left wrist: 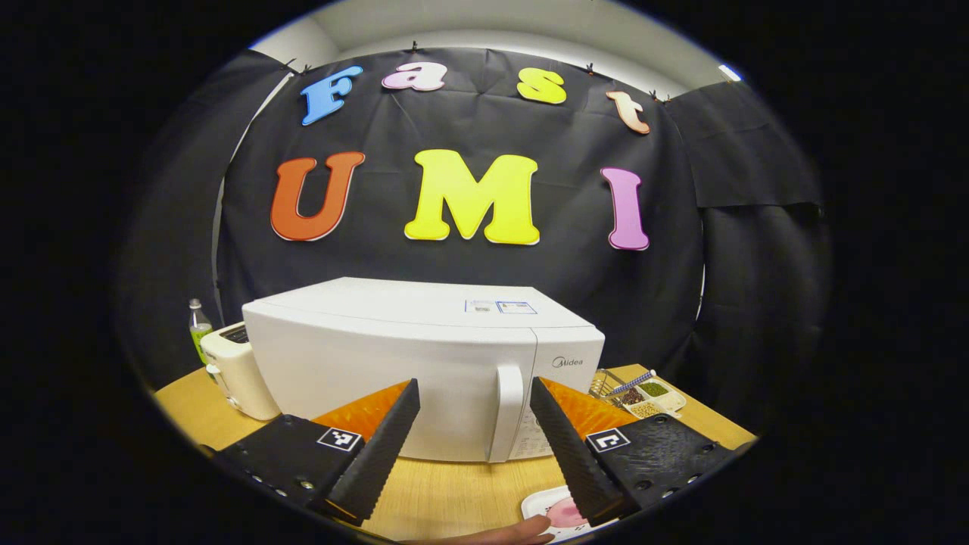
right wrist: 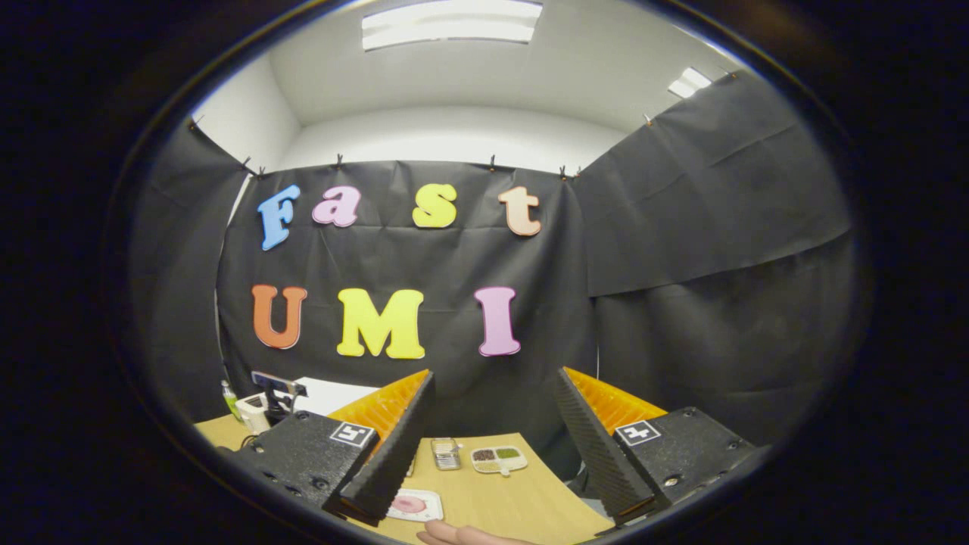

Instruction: Open the microwave oven with the left hand, put the food in, and close the microwave oven.

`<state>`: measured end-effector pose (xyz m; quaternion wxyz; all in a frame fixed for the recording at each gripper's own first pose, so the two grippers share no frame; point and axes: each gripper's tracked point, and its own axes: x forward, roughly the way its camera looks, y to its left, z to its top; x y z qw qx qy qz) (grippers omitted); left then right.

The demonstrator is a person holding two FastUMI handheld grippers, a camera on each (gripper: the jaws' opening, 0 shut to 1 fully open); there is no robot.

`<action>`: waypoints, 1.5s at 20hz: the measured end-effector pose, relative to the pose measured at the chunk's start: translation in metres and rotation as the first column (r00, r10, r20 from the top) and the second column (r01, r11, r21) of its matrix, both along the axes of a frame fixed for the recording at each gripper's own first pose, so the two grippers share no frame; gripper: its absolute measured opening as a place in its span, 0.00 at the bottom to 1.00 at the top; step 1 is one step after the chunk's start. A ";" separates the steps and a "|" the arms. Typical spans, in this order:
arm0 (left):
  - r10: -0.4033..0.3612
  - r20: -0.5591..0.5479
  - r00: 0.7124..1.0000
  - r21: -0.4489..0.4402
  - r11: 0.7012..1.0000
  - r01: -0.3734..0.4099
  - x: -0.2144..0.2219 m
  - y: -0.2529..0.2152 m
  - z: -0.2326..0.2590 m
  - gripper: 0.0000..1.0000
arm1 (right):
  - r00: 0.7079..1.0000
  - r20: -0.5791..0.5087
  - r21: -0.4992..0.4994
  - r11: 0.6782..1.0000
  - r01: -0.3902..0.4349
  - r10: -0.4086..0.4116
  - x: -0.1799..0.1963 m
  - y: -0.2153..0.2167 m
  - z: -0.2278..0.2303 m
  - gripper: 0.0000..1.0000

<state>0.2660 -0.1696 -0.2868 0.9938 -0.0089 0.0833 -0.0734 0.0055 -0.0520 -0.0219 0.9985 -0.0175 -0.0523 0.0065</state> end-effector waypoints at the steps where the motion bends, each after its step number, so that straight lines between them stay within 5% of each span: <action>1: -0.010 -0.014 1.000 -0.010 1.000 0.010 0.007 -0.007 -0.011 0.92 | 1.000 0.003 -0.002 1.000 -0.002 0.002 0.000 -0.001 -0.001 1.00; 8: 0.011 -0.084 0.996 -0.026 1.000 -0.013 0.041 -0.021 -0.055 0.92 | 1.000 0.007 -0.023 1.000 0.004 -0.004 0.001 -0.015 -0.010 1.00; 12: 0.058 -0.055 0.997 0.036 0.998 -0.056 0.042 -0.013 -0.055 0.87 | 1.000 0.009 -0.004 1.000 -0.005 0.005 0.004 -0.021 -0.012 1.00; 14: -0.002 -0.069 0.998 0.006 1.000 0.003 0.043 -0.026 -0.062 0.62 | 1.000 0.004 0.010 1.000 -0.008 0.008 0.007 -0.022 -0.016 1.00; 15: 0.002 -0.073 0.997 0.006 1.000 -0.002 0.043 -0.028 -0.062 0.34 | 1.000 0.002 0.016 1.000 -0.012 0.012 0.007 -0.022 -0.018 1.00; 20: 0.020 -0.090 0.996 0.047 0.999 -0.016 0.038 -0.024 -0.066 0.07 | 0.999 -0.025 0.027 0.999 -0.024 0.025 0.007 -0.024 -0.025 1.00; 25: 0.014 -0.111 0.994 0.034 0.999 -0.010 0.019 -0.020 -0.063 0.07 | 1.000 0.000 0.023 1.000 -0.011 0.011 0.000 -0.032 -0.021 1.00; 30: -0.082 -0.059 0.995 -0.011 0.997 0.082 -0.032 -0.006 -0.055 0.06 | 0.999 -0.023 0.038 0.998 -0.042 0.043 -0.003 -0.020 -0.029 1.00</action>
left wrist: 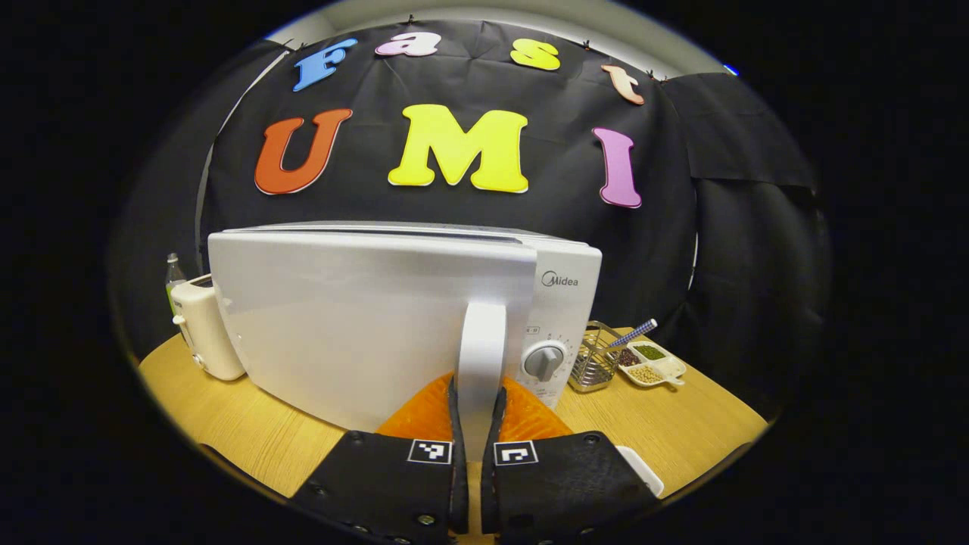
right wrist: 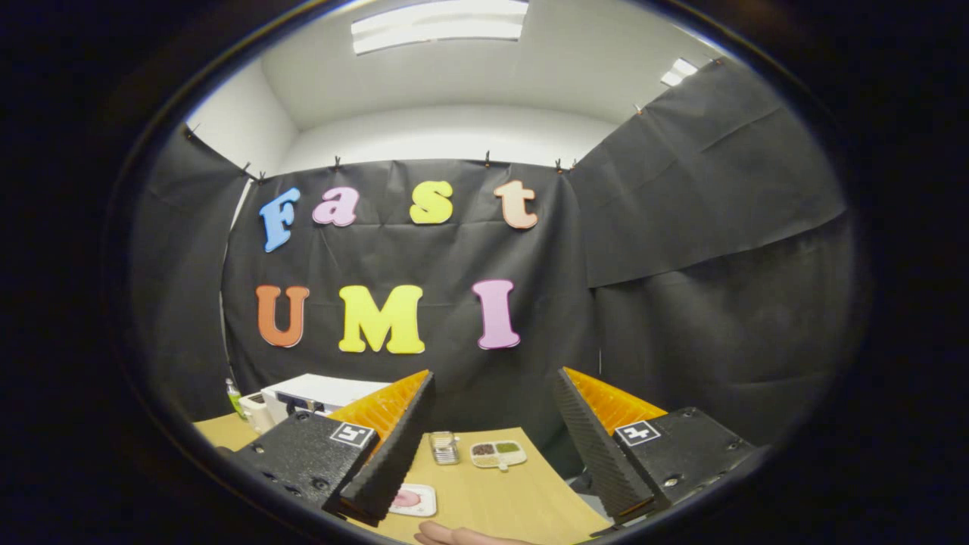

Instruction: Open the microwave oven with the left hand, put the food in, and close the microwave oven.

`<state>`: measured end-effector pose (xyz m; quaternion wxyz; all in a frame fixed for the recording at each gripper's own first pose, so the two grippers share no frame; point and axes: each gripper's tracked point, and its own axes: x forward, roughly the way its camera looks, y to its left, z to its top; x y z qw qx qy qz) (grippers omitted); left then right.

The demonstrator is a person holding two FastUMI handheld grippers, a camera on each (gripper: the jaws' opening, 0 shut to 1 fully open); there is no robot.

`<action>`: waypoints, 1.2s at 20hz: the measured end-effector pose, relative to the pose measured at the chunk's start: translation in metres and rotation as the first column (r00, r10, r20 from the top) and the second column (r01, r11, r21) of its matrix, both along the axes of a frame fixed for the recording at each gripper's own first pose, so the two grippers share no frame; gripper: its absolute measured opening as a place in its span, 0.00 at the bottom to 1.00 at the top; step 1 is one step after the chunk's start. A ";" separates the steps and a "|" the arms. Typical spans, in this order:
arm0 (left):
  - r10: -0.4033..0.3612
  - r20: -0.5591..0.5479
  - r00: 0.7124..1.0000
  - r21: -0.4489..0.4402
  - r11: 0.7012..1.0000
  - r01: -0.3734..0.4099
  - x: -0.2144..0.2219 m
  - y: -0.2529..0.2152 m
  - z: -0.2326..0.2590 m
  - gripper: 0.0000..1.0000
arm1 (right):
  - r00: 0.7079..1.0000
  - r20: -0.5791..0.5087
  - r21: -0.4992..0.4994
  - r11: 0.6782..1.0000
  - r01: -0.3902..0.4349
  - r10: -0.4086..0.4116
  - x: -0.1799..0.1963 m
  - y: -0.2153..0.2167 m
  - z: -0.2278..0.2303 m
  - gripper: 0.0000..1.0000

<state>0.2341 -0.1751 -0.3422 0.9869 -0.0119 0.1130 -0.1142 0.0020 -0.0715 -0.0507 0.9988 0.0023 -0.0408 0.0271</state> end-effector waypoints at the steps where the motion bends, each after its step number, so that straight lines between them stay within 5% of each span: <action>1: -0.021 -0.001 1.000 0.012 1.000 0.021 -0.010 0.004 -0.003 0.10 | 1.000 -0.006 -0.001 1.000 -0.006 0.006 0.000 0.004 -0.003 1.00; 13: -0.057 0.038 0.998 0.004 0.998 0.057 -0.111 0.087 0.004 0.10 | 0.997 -0.045 -0.021 0.998 -0.064 0.063 -0.012 0.065 -0.029 1.00; 20: 0.029 0.027 0.999 0.002 1.000 -0.029 -0.171 0.185 0.005 0.17 | 0.998 -0.006 -0.016 0.998 -0.062 0.062 -0.014 0.098 -0.036 1.00; 24: 0.141 0.057 0.988 0.009 0.990 -0.142 -0.220 0.257 0.019 0.63 | 0.994 -0.029 -0.034 0.994 -0.105 0.104 -0.016 0.117 -0.050 1.00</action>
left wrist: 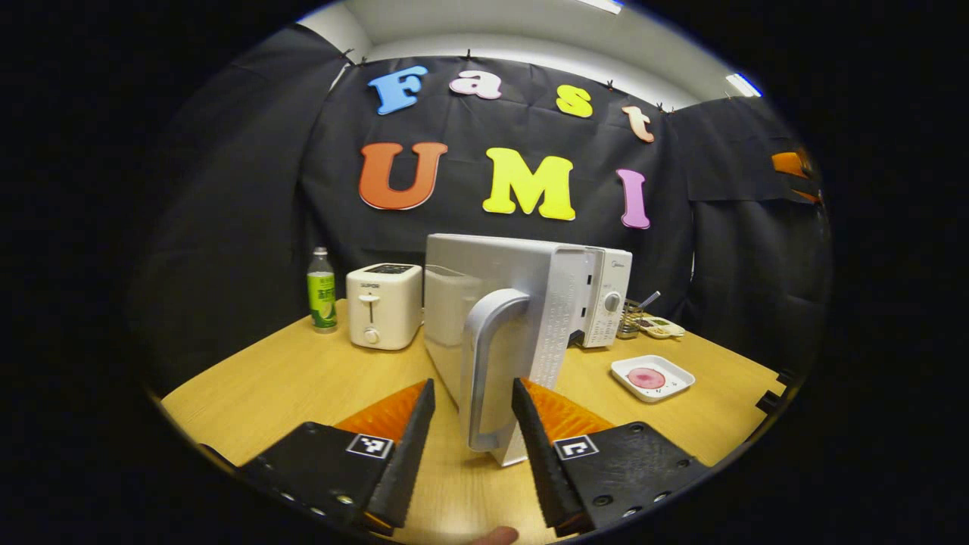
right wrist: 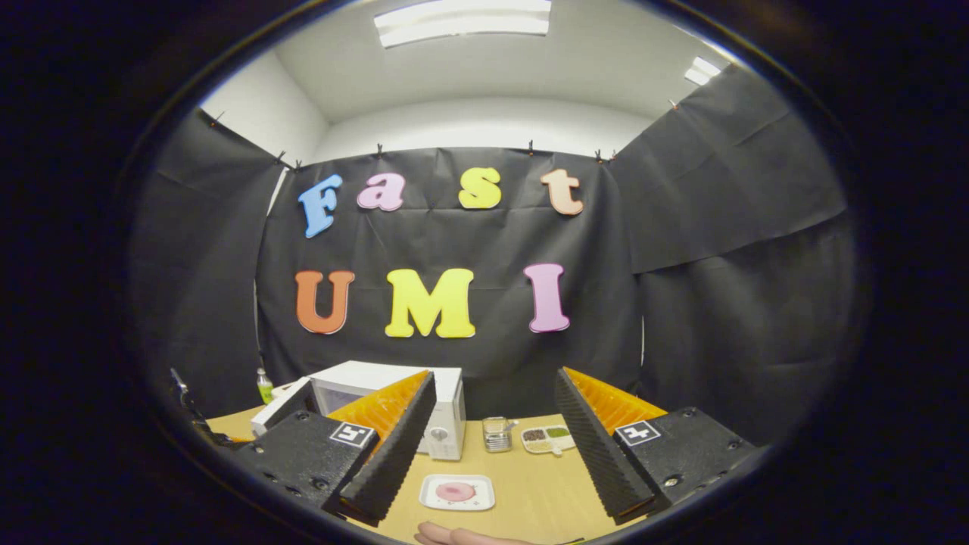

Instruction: Open the microwave oven with the left hand, put the food in, and close the microwave oven.

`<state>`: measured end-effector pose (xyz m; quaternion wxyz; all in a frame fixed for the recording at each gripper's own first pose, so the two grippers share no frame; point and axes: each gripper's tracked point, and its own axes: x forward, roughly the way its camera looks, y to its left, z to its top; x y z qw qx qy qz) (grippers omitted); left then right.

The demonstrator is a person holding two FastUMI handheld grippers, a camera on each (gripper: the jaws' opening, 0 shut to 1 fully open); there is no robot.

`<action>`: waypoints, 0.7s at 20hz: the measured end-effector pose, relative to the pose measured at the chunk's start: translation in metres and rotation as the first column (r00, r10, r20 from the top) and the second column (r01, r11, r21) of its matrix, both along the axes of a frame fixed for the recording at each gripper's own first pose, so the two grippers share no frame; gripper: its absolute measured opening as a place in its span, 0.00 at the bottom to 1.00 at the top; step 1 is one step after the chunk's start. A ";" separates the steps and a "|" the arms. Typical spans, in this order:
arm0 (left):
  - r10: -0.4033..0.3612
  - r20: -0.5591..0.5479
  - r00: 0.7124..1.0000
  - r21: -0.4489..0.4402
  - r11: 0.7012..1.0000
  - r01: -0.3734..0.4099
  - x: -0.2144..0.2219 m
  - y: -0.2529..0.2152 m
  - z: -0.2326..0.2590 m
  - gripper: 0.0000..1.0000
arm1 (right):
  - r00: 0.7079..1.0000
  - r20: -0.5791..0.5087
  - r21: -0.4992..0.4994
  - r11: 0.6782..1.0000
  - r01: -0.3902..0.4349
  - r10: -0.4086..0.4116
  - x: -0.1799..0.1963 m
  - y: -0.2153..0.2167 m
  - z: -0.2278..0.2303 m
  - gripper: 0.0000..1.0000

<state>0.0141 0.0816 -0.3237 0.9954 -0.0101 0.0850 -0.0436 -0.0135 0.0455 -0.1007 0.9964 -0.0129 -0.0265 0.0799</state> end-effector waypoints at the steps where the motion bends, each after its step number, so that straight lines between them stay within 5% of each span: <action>1: 0.025 0.032 0.999 0.002 1.000 -0.025 -0.011 0.012 0.012 0.82 | 1.000 -0.006 -0.006 1.000 -0.005 0.005 0.001 0.004 -0.003 1.00; 3: 0.087 0.058 0.995 0.023 0.996 -0.088 -0.029 0.033 0.028 0.95 | 0.999 -0.030 -0.016 1.000 -0.013 0.012 0.004 0.009 -0.012 1.00; 14: 0.133 0.070 0.989 0.030 0.990 -0.136 -0.055 0.018 0.107 0.93 | 0.981 -0.186 -0.121 0.990 -0.073 0.050 0.053 0.008 -0.052 1.00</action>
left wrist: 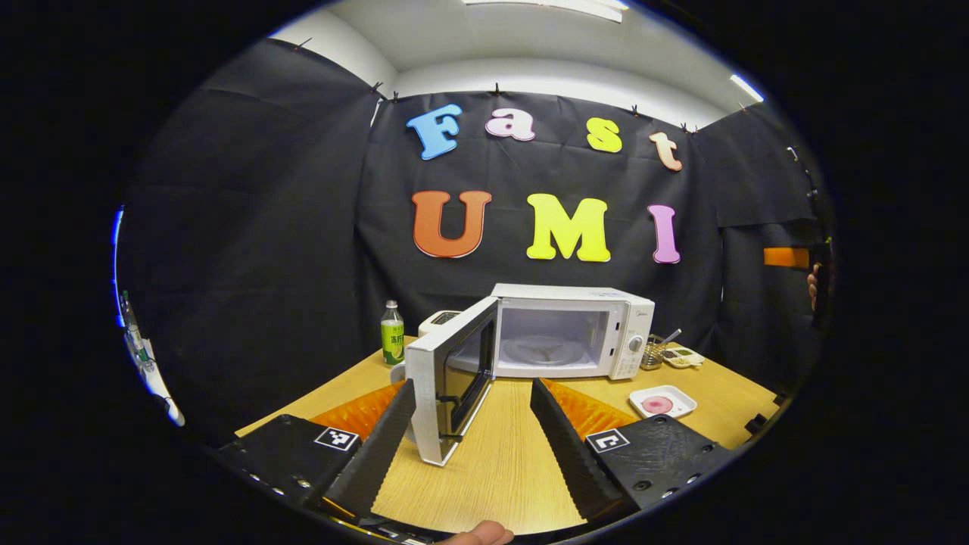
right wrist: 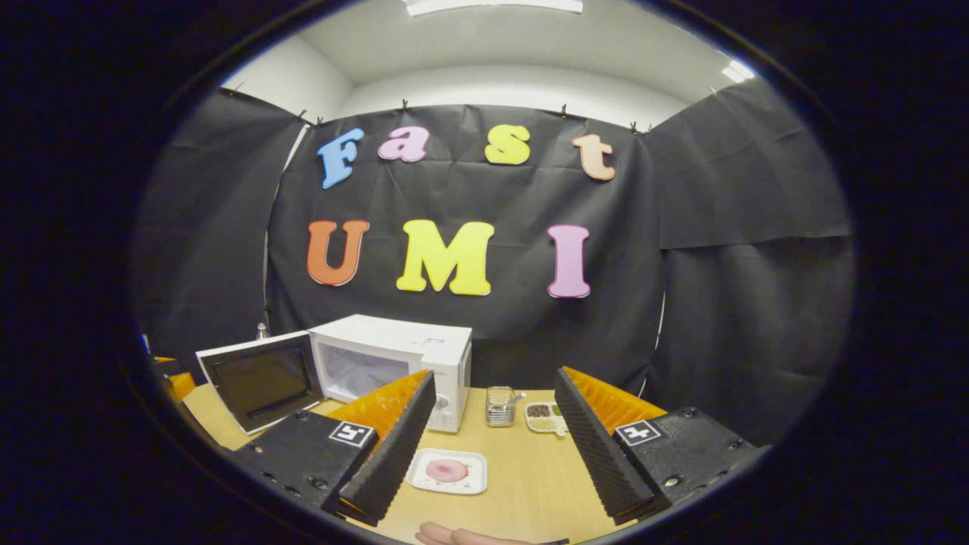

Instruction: Open the microwave oven with the left hand, put the food in, and close the microwave oven.

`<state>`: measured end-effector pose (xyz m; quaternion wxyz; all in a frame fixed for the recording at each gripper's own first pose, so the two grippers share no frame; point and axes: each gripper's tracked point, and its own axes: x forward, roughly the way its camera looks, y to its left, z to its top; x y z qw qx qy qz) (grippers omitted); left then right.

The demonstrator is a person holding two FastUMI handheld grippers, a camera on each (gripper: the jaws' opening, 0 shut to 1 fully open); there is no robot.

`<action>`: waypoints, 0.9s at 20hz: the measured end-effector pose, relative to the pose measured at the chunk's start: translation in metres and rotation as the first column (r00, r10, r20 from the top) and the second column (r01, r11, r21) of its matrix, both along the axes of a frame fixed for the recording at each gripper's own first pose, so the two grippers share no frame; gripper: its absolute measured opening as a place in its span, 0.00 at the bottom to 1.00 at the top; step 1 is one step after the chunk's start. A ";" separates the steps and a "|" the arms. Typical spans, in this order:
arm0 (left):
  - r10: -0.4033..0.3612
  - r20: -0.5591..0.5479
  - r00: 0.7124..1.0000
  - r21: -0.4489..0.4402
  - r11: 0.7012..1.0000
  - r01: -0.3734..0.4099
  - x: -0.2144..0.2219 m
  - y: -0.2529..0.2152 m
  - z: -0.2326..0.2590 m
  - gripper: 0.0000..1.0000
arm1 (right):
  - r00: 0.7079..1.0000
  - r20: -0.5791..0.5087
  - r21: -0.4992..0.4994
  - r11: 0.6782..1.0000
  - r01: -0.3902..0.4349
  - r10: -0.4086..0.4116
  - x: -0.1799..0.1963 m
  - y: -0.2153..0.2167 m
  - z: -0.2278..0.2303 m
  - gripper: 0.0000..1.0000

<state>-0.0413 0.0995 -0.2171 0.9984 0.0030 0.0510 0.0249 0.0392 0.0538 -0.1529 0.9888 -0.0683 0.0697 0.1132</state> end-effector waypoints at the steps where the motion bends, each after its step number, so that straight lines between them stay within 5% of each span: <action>1: -0.002 0.002 1.000 0.005 1.000 0.002 0.003 -0.007 0.008 0.93 | 1.000 -0.029 -0.020 1.000 -0.004 0.004 0.010 -0.002 -0.007 1.00; 6: -0.018 0.043 0.999 0.038 0.999 0.017 0.012 -0.038 0.053 0.93 | 0.971 -0.238 -0.117 0.992 -0.047 0.018 0.063 -0.006 -0.064 1.00; 11: -0.005 0.098 0.995 0.049 0.999 0.000 0.030 -0.061 0.091 0.93 | 0.854 -0.518 -0.113 0.987 -0.113 0.039 0.107 -0.012 -0.145 1.00; 14: 0.021 0.150 0.988 0.062 0.998 -0.031 0.040 -0.065 0.114 0.93 | 0.731 -0.681 -0.085 0.986 -0.145 0.049 0.121 -0.011 -0.199 1.00; 18: 0.044 0.150 0.988 0.041 0.998 -0.050 0.050 -0.072 0.119 0.94 | 0.513 -0.856 -0.026 0.988 -0.154 0.057 0.125 -0.008 -0.275 0.97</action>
